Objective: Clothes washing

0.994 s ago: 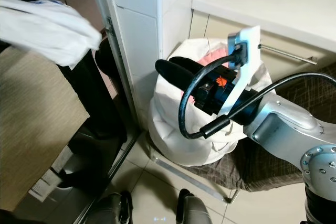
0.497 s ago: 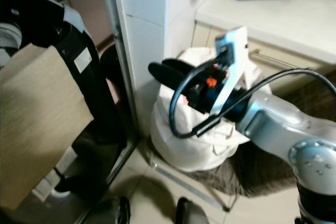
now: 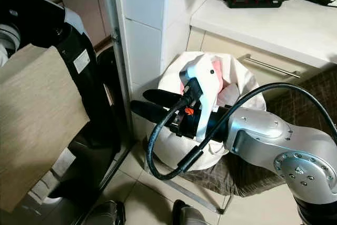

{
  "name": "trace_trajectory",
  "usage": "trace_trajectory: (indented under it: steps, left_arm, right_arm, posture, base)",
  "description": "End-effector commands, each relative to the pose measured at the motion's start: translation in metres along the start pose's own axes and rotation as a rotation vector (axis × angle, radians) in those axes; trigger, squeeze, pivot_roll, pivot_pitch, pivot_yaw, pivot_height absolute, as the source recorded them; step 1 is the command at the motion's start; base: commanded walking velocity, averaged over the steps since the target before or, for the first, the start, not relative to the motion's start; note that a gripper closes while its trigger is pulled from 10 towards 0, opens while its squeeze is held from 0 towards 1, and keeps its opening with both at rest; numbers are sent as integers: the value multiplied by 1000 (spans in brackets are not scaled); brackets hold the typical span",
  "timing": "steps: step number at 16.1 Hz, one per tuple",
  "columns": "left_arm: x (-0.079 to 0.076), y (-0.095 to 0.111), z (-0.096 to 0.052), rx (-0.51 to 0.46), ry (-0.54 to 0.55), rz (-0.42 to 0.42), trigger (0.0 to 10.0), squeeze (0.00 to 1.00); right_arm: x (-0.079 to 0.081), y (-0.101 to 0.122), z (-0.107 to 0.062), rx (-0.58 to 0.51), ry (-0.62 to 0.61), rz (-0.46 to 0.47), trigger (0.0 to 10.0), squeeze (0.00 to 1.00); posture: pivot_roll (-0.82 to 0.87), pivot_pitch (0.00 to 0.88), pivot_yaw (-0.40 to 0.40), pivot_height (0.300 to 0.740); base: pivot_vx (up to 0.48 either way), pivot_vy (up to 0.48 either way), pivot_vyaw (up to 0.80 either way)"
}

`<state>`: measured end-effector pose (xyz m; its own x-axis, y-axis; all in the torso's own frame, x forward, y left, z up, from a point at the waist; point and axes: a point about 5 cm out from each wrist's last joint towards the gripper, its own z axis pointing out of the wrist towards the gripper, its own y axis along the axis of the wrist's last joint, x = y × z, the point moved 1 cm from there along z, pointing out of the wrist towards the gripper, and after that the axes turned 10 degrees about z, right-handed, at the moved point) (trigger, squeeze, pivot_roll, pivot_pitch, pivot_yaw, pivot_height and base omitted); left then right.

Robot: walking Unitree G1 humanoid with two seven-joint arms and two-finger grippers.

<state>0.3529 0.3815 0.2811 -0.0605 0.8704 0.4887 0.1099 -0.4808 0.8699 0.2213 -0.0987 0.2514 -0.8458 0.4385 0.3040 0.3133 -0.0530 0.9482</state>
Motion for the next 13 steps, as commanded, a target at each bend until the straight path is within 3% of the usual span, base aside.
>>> trace_trajectory:
  steps: [1, 5, 10, 13]
  left_arm:
    - [6, 26, 1, -101, 1, -42, 10000, 1000]
    - [1, 23, 3, -73, -30, -57, 10000, 1000]
    - [1, 12, 2, 3, 13, 23, 10000, 1000]
    - [-2, 5, 1, 58, -24, 66, 10000, 1000]
  right_arm:
    - [-2, -2, 0, 7, -16, -10, 10000, 0]
    - [-4, -5, 2, 9, -22, -18, 10000, 0]
    - [-6, -8, 2, 22, -32, -13, 10000, 0]
    - [-8, -10, 2, 32, -36, 0, 10000, 0]
  posture:
    - [-131, 77, 7, 740]
    - [-132, 73, 10, 740]
    - [-133, 69, 6, 740]
    - [-132, 70, 5, 740]
  base:
    - [0, 0, 0]
    - [0, 0, 0]
    - [0, 0, 0]
    - [0, 0, 0]
